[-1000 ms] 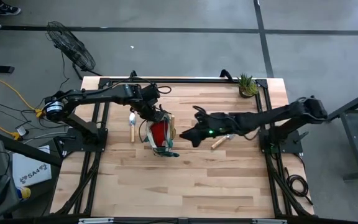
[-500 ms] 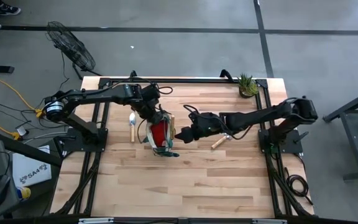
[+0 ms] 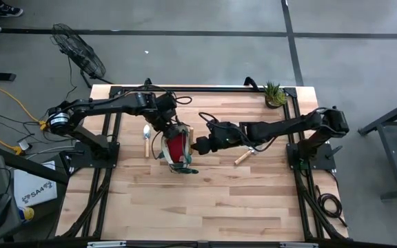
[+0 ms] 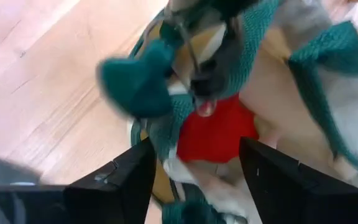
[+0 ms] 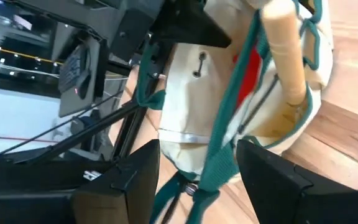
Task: Pick & Place Garden tools in Gardening bag
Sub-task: Move the gardening bag to the top center of the table
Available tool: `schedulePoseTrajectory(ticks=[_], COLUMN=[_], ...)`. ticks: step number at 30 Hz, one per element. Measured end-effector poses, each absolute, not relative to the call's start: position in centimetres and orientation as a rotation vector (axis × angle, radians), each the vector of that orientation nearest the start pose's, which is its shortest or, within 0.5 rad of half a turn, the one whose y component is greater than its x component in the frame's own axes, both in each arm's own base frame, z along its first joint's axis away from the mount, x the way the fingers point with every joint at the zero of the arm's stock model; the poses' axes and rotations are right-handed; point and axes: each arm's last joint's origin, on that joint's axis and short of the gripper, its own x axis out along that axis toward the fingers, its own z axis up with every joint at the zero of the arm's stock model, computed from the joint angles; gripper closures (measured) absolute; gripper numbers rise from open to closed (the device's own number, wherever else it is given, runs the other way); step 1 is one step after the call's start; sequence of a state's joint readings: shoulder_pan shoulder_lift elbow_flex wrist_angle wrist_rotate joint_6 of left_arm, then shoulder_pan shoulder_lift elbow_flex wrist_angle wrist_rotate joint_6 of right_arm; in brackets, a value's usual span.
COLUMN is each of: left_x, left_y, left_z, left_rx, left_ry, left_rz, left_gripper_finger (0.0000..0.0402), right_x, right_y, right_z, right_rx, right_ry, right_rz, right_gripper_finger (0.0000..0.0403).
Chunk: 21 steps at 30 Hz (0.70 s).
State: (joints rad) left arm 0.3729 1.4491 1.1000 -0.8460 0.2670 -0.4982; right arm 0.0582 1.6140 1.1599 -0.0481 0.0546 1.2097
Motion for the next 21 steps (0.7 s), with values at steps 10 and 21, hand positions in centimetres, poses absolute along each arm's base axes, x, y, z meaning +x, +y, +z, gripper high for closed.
schedulePoseTrajectory(ticks=[10,21], left_x=[24.6,21.8], left_y=[9.3,8.5], left_z=[29.4,33.4], left_rx=[-0.631,-0.478], left_ry=[1.135,1.046], left_rz=[0.446,0.479], left_gripper_finger=[0.0179,0.0179], right_x=[38.3,42.0], right_y=[2.0,2.8], right_z=[27.8,25.8], right_rx=[1.147,1.186], right_ry=[0.558,0.702], right_rz=[-0.413,-0.465], right_gripper_finger=[0.0197,0.0197])
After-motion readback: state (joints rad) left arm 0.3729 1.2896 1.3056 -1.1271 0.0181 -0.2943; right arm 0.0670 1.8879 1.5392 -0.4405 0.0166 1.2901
